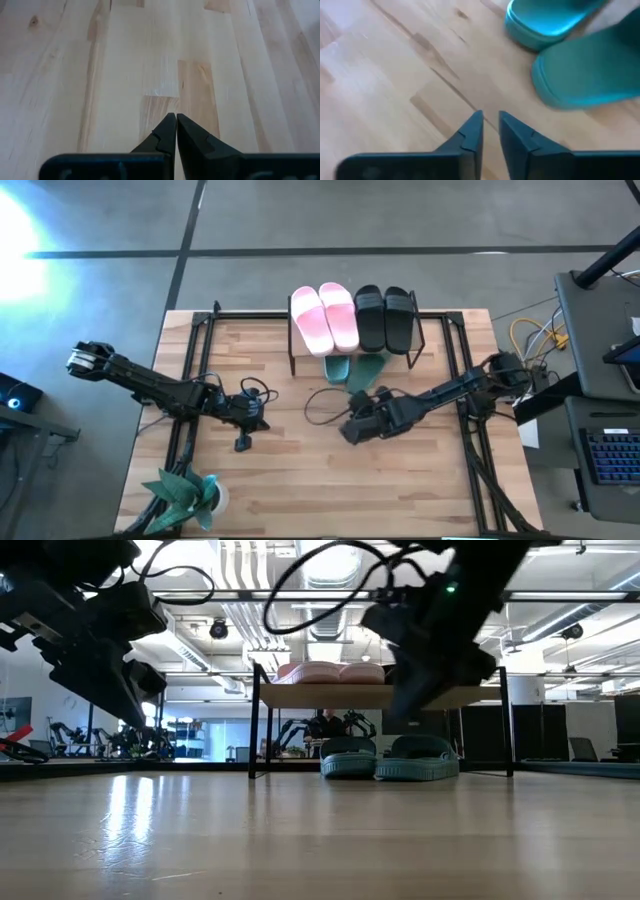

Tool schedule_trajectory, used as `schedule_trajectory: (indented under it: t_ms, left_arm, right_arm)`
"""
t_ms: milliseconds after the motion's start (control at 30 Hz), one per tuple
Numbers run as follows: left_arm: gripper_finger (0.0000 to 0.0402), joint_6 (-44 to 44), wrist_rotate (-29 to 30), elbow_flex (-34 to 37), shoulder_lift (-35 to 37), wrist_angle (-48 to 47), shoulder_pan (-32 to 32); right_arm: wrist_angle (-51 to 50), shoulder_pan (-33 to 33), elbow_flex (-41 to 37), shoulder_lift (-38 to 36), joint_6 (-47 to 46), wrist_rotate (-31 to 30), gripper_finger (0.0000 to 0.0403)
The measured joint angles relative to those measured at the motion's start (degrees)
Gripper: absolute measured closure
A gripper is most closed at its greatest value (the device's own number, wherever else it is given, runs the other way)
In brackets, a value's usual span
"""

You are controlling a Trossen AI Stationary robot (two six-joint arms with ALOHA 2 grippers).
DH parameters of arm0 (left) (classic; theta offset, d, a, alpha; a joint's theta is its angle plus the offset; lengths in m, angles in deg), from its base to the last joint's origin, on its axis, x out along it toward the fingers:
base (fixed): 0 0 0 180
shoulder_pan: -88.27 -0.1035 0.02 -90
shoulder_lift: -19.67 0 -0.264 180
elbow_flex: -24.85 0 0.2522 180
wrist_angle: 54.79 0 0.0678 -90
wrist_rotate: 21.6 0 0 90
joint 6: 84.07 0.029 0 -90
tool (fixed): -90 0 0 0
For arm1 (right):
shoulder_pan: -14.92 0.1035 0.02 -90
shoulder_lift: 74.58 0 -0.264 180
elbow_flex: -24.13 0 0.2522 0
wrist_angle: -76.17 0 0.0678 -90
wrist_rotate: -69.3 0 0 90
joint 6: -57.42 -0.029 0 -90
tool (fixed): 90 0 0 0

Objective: Pick and place slides into the shelf
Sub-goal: Adjust the green slippers under the shelf

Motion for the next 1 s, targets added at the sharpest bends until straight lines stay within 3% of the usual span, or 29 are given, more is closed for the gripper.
schedule_trajectory:
  t_ms: [100,200,367,467,733,1000]
  left_arm:
    - [0.0402,0.07,-0.01,0.01,0.0,-0.02,0.0]
    - [0.0402,0.07,-0.03,0.02,0.0,-0.04,0.0]
    - [0.0402,0.1,-0.03,0.04,0.0,0.04,0.0]
    - [0.0402,0.1,-0.03,0.11,0.0,0.0,0.0]
    - [0.0402,0.1,-0.03,0.28,-0.02,-0.01,0.0]
    - [0.0402,0.14,0.06,0.48,0.0,0.02,0.0]
  right_arm:
    - [-2.45,-1.63,3.18,2.04,1.23,-0.29,0.033]
    - [-5.77,-4.5,4.69,3.35,-4.74,-2.68,0.0317]
    - [-4.51,-9.02,3.85,4.63,-6.62,-3.26,0.0362]
    - [0.36,-10.61,3.43,6.07,-3.6,0.45,0.0389]
    - [-1.13,-10.38,3.07,10.74,-7.51,4.0,0.0392]
    - [-8.58,-9.03,3.1,10.96,-15.13,1.66,0.0392]
